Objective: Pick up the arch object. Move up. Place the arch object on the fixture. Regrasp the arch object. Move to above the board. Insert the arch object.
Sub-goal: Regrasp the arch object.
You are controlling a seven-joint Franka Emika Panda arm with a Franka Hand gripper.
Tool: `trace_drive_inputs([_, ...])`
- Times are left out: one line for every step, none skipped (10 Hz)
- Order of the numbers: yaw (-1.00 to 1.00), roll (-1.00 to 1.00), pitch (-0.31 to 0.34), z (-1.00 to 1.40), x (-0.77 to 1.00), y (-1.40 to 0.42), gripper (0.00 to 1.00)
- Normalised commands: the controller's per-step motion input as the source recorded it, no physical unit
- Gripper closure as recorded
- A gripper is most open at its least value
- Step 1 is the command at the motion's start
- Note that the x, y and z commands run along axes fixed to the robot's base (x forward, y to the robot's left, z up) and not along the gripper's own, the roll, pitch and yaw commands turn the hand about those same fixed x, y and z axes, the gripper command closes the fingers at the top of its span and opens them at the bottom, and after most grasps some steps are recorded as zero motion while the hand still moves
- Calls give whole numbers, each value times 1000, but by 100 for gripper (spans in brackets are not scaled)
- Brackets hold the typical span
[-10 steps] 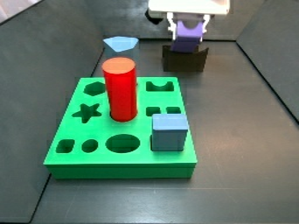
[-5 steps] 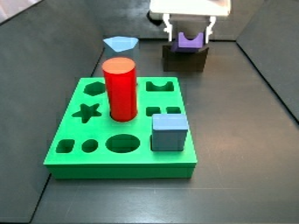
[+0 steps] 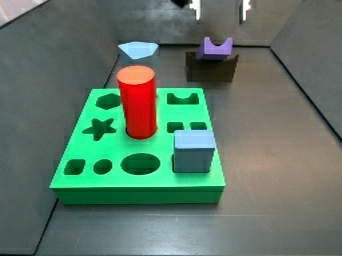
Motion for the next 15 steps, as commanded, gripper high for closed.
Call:
trace_drive_inputs([46, 32, 41, 533, -29, 10, 0])
trace_drive_inputs([28, 27, 78, 225, -25, 13, 0])
trace_drive_inputs([35, 1000, 65, 822, 136, -694, 0])
trace_drive_inputs([32, 1000, 66, 693, 147, -668, 0])
trace_drive_inputs([32, 1000, 63, 564, 79, -536, 0])
trace_drive_inputs([31, 1000, 59, 382, 18, -335, 0])
trace_drive_inputs([31, 1000, 56, 177, -12, -157, 0])
trace_drive_inputs([30, 1000, 55, 46, -5, -79, 0])
trace_drive_inputs([30, 1000, 55, 29, -8, -46, 0])
trace_drive_inputs([30, 1000, 53, 21, -17, -34, 0])
trace_drive_inputs([30, 1000, 49, 17, -20, -25, 0])
trace_drive_inputs([30, 1000, 46, 15, -21, -22, 0])
trace_drive_inputs([30, 1000, 43, 15, -18, -20, 0])
trace_drive_inputs([31, 1000, 40, 7, -10, -20, 0])
trace_drive_inputs([32, 1000, 37, 8, -3, -17, 0])
